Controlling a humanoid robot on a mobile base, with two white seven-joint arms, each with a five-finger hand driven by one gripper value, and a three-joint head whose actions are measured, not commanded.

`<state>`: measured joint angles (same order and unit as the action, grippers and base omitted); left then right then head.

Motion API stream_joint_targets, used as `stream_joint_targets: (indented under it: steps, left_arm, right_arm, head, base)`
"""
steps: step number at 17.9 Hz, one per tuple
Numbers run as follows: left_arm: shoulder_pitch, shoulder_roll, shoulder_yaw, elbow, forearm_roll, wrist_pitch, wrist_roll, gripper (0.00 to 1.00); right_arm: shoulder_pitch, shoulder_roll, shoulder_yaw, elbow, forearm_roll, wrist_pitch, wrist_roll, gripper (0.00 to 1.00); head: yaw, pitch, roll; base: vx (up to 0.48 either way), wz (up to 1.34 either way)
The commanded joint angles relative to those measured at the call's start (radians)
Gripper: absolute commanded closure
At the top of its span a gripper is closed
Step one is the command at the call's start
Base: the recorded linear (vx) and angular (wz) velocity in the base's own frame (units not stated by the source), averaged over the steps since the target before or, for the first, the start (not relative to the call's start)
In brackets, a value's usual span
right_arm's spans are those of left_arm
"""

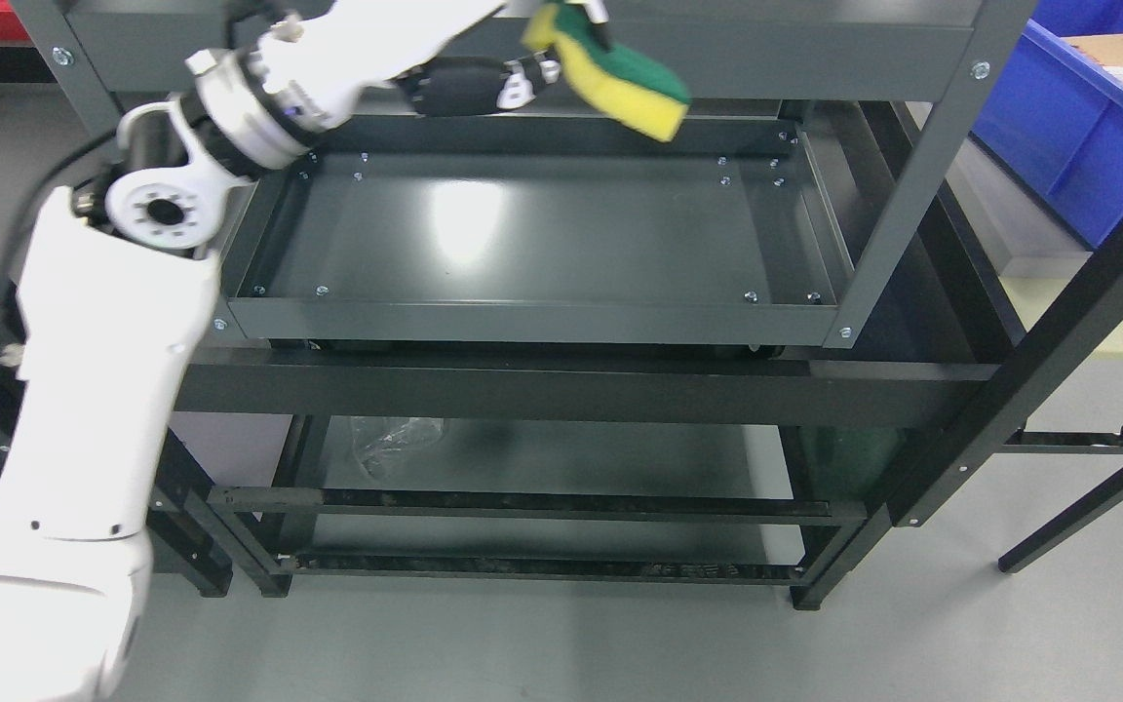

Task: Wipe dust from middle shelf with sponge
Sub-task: 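Sweep the sponge back across the middle shelf away from the arm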

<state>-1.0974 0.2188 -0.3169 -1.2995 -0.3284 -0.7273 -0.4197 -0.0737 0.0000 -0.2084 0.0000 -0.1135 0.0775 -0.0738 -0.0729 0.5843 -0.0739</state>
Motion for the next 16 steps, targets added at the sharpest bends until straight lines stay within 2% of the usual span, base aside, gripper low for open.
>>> stream_joint_targets:
  steps: [1, 6, 9, 11, 13, 16]
  left_arm:
    - [-0.062, -0.201, -0.260, 0.146, -0.041, 0.020, 0.058, 0.99]
    - [-0.033, -0.201, -0.312, 0.146, -0.035, 0.025, 0.075, 0.99]
    - [0.141, -0.201, -0.355, 0.129, -0.011, 0.023, 0.084, 0.99]
    - [0.268, -0.201, -0.355, 0.120, 0.049, 0.025, 0.140, 0.99]
    - [0.361, -0.201, -0.320, 0.120, 0.139, 0.025, 0.203, 0.99]
    - [0.516, -0.201, -0.103, 0.117, 0.203, 0.028, 0.303, 0.98]
  right_arm:
    - [0.000, -0.017, 0.000, -0.017, 0.000, -0.001, 0.000, 0.00]
    - [0.000, -0.017, 0.001, -0.017, 0.000, -0.001, 0.000, 0.00]
    - [0.000, -0.017, 0.000, -0.017, 0.000, -0.001, 0.000, 0.00]
    - [0.000, -0.017, 0.000, -0.017, 0.000, -0.001, 0.000, 0.00]
    - [0.000, -0.017, 0.000, -0.017, 0.000, -0.001, 0.000, 0.00]
    - [0.000, -0.017, 0.000, -0.017, 0.000, -0.001, 0.000, 0.00]
  head:
    - [0.0000, 0.000, 0.000]
    - [0.0000, 0.000, 0.000]
    - [0.0000, 0.000, 0.000]
    - [0.0000, 0.000, 0.000]
    - [0.0000, 0.000, 0.000]
    - [0.0000, 0.000, 0.000]
  base:
    - [0.000, 0.00]
    - [0.000, 0.00]
    - [0.000, 0.00]
    - [0.000, 0.00]
    - [0.000, 0.00]
    - [0.000, 0.00]
